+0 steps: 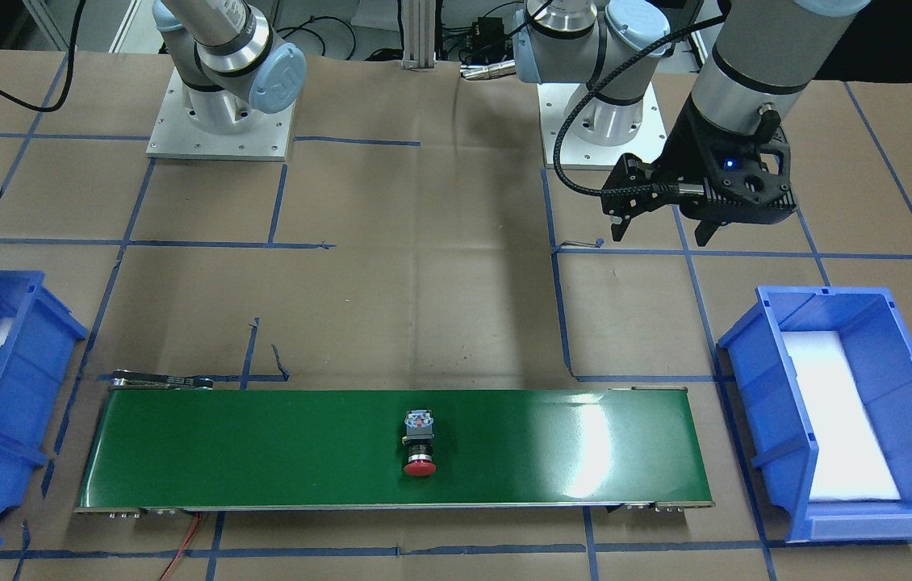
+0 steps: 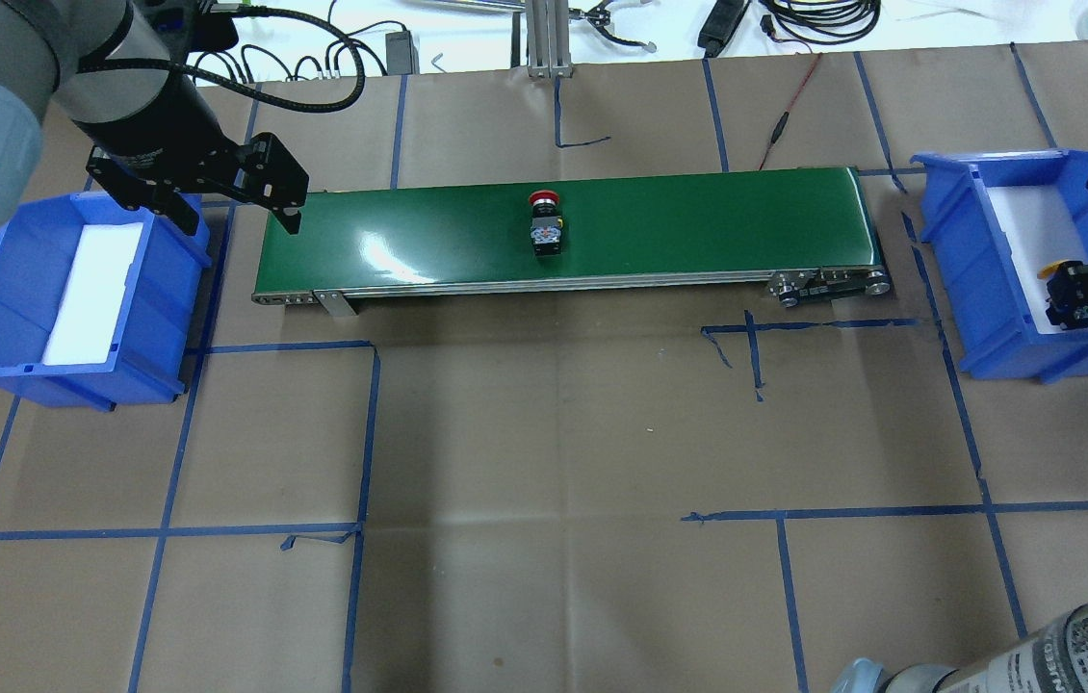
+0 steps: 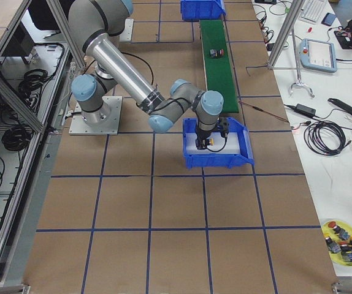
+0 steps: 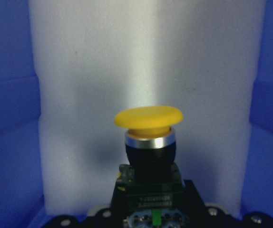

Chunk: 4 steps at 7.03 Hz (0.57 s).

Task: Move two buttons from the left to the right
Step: 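Carry the yellow button into the blue bin near the right arm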

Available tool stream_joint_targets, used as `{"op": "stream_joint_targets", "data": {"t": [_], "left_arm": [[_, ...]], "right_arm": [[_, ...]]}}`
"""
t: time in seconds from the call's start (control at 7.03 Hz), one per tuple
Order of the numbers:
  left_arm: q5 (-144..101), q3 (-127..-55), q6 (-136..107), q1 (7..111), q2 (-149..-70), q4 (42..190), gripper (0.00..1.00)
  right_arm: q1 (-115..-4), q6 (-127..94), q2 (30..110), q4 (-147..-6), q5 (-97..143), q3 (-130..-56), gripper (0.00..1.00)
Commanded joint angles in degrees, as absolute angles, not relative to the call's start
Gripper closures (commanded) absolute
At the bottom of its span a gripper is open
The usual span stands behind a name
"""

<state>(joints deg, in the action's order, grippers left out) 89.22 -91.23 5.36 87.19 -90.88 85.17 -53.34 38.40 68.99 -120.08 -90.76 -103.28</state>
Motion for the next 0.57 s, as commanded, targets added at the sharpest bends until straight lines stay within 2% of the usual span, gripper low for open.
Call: {"op": "stream_joint_targets", "data": {"t": [0.0,0.14,0.28,0.43], "left_arm": [[89.2,-91.2,5.4,87.2,-90.9,85.2,0.00],[89.2,-91.2,5.4,87.2,-90.9,85.2,0.00],[89.2,-91.2,5.3,87.2,-90.9,85.2,0.00],[89.2,-91.2,5.3,87.2,-90.9,85.2,0.00]], "right_arm": [[-53.7,38.1,68.6,-121.5,-90.7,-104.6,0.70],[-53.7,37.7,68.6,-121.5,-89.8,-104.6,0.05],[-53.7,37.6,68.7,-121.5,-89.8,-104.6,0.01],[-53.7,37.6,68.7,-121.5,-89.7,-104.3,0.00]]}}
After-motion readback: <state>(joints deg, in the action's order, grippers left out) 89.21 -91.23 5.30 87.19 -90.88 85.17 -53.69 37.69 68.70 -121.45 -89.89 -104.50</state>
